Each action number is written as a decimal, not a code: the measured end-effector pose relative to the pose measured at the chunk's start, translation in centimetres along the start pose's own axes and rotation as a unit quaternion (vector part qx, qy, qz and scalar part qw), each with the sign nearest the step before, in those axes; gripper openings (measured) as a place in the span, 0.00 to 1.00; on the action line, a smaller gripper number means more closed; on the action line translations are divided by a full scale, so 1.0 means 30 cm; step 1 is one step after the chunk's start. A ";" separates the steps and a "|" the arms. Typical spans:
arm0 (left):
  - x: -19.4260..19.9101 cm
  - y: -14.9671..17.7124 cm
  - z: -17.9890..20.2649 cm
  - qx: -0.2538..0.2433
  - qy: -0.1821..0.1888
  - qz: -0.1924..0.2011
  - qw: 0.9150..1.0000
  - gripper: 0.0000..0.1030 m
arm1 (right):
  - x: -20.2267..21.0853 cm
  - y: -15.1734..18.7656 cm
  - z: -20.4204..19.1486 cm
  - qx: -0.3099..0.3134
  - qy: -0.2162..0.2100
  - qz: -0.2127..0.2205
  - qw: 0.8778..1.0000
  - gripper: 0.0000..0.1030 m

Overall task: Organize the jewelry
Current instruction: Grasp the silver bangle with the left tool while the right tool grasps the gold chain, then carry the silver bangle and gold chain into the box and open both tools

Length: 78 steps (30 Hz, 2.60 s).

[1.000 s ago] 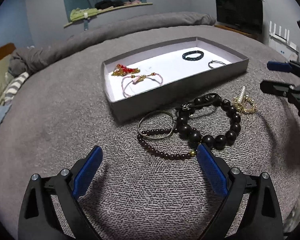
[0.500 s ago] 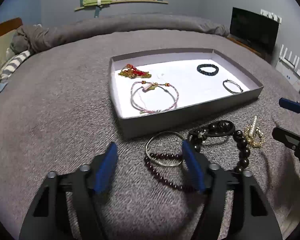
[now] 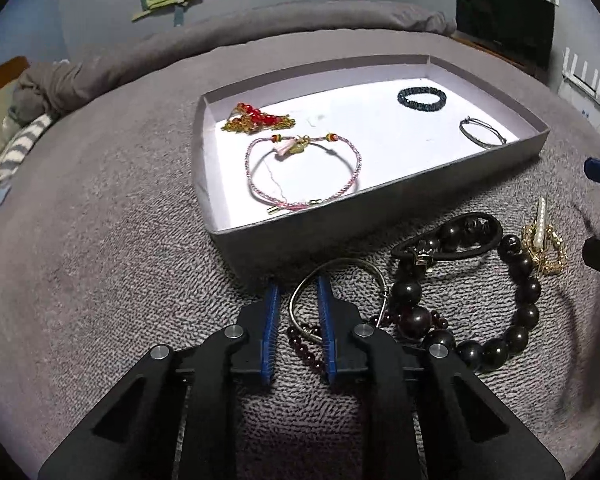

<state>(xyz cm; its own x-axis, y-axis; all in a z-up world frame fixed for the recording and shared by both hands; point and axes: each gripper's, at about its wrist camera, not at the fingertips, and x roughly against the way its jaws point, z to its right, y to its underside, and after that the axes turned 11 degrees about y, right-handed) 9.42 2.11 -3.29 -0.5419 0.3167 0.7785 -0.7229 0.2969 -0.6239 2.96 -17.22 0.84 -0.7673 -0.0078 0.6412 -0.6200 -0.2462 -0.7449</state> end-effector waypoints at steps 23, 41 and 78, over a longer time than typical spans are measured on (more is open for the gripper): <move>0.121 0.017 -0.010 0.010 0.027 0.047 0.998 0.10 | -0.036 0.034 -0.058 0.037 -0.042 -0.033 0.998 0.63; 0.141 0.017 -0.021 0.014 0.031 0.052 0.998 0.10 | 0.001 0.018 -0.080 0.043 -0.068 -0.019 0.997 0.40; 0.253 -0.177 0.039 -0.032 0.024 0.099 0.994 0.10 | -0.019 -0.187 0.125 -0.035 -0.037 0.031 0.998 0.40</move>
<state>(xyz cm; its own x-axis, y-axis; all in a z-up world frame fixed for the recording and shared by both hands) 8.65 1.87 6.01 -0.6488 0.4161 0.6371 -0.5742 0.2817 -0.7687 7.50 -19.47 5.34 -0.7914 -0.0933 0.6042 -0.5843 -0.1754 -0.7924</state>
